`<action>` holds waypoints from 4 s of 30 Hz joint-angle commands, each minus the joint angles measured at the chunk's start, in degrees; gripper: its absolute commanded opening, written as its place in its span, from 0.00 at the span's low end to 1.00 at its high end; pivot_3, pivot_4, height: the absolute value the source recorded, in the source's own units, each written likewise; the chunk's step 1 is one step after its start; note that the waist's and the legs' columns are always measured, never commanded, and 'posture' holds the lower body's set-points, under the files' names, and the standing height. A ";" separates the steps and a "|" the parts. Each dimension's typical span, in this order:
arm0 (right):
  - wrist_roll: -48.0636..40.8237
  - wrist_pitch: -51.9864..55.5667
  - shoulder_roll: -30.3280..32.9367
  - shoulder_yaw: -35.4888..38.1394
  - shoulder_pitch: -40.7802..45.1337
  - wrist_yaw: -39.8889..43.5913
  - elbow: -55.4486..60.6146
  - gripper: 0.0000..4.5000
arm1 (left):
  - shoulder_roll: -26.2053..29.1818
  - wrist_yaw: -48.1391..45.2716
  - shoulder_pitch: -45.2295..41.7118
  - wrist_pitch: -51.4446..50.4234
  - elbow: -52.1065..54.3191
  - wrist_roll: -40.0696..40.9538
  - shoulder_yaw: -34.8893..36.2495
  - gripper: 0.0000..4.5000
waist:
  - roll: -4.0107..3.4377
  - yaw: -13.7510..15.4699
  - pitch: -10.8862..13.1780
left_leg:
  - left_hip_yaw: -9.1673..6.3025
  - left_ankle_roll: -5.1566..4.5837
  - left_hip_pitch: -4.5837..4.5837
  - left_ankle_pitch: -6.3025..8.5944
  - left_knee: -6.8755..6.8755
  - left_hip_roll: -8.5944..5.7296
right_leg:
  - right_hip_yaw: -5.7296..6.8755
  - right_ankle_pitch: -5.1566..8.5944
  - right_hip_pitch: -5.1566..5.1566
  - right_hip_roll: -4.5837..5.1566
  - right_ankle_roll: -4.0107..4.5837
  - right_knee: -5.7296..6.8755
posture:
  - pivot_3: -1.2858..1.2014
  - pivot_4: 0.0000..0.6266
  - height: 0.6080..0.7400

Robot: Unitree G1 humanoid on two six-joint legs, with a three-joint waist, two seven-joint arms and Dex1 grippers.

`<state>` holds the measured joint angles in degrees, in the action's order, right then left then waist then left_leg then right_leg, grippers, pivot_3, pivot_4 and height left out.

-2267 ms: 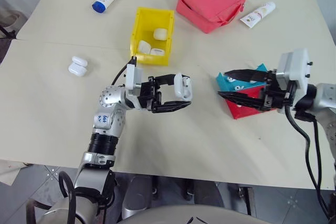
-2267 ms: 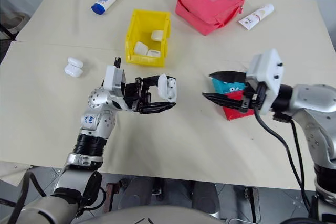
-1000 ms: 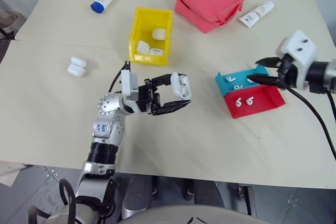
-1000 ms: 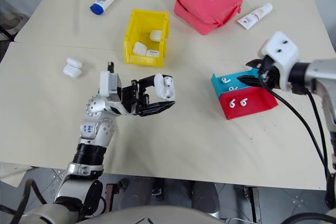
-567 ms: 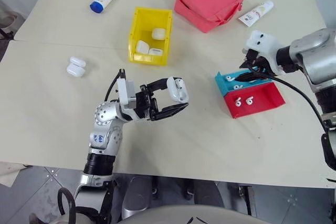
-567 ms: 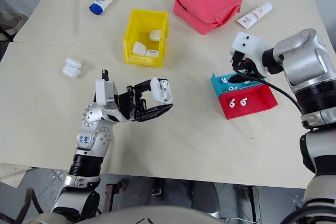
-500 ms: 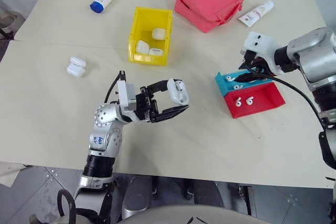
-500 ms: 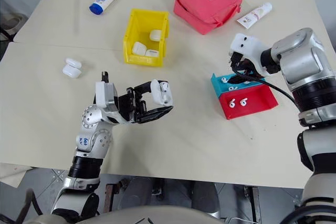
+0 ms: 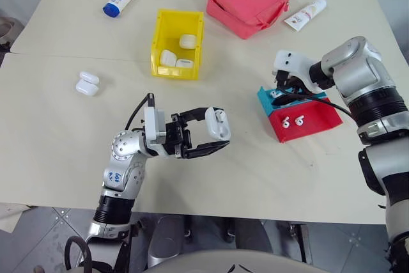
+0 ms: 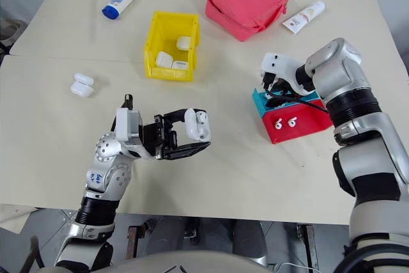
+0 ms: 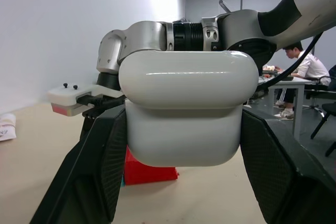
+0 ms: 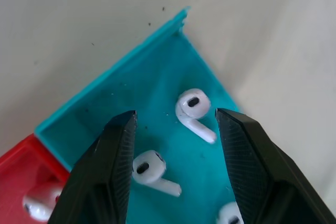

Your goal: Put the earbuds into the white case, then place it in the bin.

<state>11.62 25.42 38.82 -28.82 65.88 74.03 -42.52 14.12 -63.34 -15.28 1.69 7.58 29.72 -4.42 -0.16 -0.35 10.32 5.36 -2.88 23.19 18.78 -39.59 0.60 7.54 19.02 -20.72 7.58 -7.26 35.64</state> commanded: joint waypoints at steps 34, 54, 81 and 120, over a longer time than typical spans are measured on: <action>7.28 -7.18 -4.21 1.37 6.09 0.86 -12.15 0.44 | 1.38 3.06 1.07 0.07 4.50 0.96 0.21 0.62 | -0.04 -0.01 0.00 | -0.03 0.02 -0.01 -0.01 0.01 0.00 | 0.00 0.00 0.02 -0.01 0.00 0.02 | 0.52 0.24 1.00; -10.78 2.51 2.23 23.08 -7.77 0.52 18.57 0.11 | 1.35 -1.17 -4.37 1.15 -4.23 1.41 0.79 0.62 | -0.14 0.47 0.07 | -0.05 0.01 0.00 -0.01 0.05 -0.02 | 0.02 0.00 0.02 0.01 0.00 0.01 | 0.52 0.24 1.00; -81.01 55.34 -21.41 56.42 -40.48 -50.26 85.58 0.11 | -2.75 -15.84 -20.43 6.04 -27.47 -0.13 1.19 0.62 | -0.14 1.48 0.07 | -0.05 0.01 -0.01 0.00 0.08 -0.13 | -0.08 0.00 -0.04 0.01 0.00 0.08 | 0.52 0.24 1.00; -83.04 29.40 -5.05 35.82 -54.34 -54.94 78.45 0.11 | -4.31 -12.23 -17.83 -2.58 -13.84 2.76 1.79 0.62 | -0.13 1.61 0.07 | -0.05 -0.05 -0.01 0.00 0.08 -0.13 | -0.10 0.00 0.02 0.02 0.00 -0.01 | 0.52 0.24 1.00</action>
<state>-74.26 53.39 31.80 8.33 13.50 19.97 37.70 11.12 -75.69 -31.55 -1.88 -11.79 29.15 -3.44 -0.29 1.27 10.39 5.31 -2.93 23.18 18.79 -39.50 0.48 7.44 19.02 -20.71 7.60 -7.27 35.63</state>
